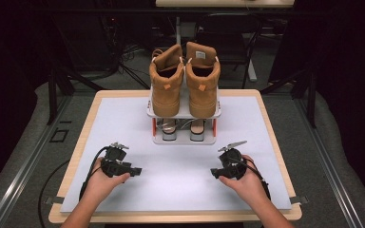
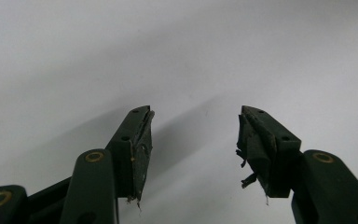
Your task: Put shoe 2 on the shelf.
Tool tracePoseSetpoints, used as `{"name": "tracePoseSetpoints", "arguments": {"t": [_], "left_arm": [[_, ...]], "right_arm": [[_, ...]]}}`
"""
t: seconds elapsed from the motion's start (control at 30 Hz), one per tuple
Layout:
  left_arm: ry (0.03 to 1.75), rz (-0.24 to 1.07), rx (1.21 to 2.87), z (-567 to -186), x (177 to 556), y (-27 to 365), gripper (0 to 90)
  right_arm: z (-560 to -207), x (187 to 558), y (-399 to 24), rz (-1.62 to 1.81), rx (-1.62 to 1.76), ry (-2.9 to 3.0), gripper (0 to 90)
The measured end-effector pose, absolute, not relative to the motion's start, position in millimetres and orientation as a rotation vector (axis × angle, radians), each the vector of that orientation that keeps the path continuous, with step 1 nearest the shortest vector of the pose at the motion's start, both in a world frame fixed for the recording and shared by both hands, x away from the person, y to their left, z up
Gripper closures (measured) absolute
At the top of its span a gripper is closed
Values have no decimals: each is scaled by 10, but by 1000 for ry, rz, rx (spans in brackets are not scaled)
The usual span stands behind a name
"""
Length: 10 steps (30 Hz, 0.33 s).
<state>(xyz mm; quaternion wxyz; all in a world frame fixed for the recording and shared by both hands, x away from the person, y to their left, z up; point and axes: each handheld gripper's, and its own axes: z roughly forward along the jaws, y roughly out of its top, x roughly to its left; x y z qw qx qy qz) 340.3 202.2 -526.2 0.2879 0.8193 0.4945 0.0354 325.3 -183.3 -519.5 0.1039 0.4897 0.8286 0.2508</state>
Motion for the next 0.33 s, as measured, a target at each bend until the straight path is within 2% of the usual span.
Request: {"name": "tracePoseSetpoints", "arguments": {"t": [0.33], "left_arm": [[1270, 213, 2163, -5365, 3346, 2140, 386]], "right_arm": [[-5397, 3161, -1901, 826, 1379, 2303, 397]]}}
